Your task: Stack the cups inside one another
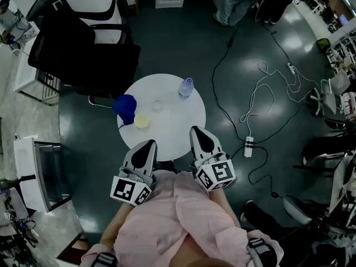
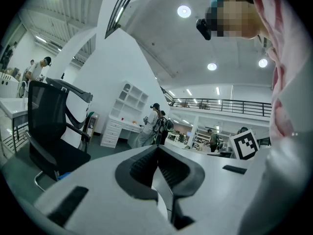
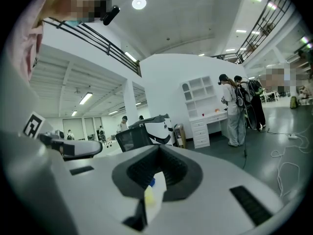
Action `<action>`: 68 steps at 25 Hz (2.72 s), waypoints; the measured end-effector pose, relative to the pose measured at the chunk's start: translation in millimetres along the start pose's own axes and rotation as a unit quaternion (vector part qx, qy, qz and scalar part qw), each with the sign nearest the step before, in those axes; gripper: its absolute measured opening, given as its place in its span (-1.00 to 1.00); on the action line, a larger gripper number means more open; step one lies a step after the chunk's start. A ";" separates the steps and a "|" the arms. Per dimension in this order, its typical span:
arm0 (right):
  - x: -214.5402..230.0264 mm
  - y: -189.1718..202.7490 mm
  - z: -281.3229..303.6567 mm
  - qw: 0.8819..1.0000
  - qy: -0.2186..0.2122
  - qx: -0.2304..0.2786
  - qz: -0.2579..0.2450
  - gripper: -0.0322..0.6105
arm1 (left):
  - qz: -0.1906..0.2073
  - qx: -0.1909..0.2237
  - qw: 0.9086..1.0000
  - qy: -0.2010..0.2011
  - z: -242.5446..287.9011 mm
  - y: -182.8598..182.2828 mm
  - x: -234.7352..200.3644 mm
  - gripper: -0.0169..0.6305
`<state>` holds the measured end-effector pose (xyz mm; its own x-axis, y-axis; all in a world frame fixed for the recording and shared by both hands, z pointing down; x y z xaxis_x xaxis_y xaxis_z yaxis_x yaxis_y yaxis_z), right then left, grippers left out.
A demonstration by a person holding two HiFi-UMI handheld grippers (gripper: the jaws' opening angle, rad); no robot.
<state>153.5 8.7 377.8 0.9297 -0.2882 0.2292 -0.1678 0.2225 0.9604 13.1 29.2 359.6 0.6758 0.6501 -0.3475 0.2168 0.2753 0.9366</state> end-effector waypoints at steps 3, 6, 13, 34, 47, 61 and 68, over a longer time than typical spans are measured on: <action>-0.6 3.7 -7.0 1.000 -0.003 -0.002 0.000 -0.80 | 0.002 0.002 1.000 -0.007 -1.7 0.3 -1.3 -0.89; -1.0 8.8 -11.4 1.000 -0.006 -0.007 -0.006 -0.80 | 0.004 0.005 1.000 -0.014 -3.4 -0.7 -3.4 -0.89; -4.6 8.8 -18.2 1.000 -0.012 0.004 0.001 -0.80 | -0.004 0.020 0.999 -0.036 -9.9 -3.5 -11.0 -0.89; -24.7 11.6 -15.2 0.999 -0.046 0.002 -0.019 -0.80 | 0.019 0.032 0.998 -0.046 -26.7 -5.0 -12.1 -0.89; -22.1 10.1 -13.6 0.999 -0.040 0.002 -0.015 -0.80 | 0.016 0.039 0.998 -0.050 -27.8 -6.2 -15.9 -0.89; -18.5 8.6 -16.1 0.999 -0.036 0.004 -0.015 -0.80 | 0.017 0.044 0.998 -0.048 -26.0 -7.7 -13.4 -0.89; -16.9 8.8 -12.7 0.999 -0.035 0.001 -0.015 -0.80 | 0.016 0.044 0.998 -0.052 -24.2 -8.9 -16.7 -0.89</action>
<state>140.5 27.3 380.4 0.9090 -0.3593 0.2114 -0.1418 0.2102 0.9673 -17.1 33.0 356.0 0.7518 0.5791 -0.3155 0.2521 0.1897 0.9489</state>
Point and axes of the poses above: the fingertips, and each gripper's own axes: z forward along the fingers, x to its right, y out of its underside, the point moved 1 cm from there along -z, backward along the fingers, and after that the axes turned 4 degrees about y, right-handed, at the moved point
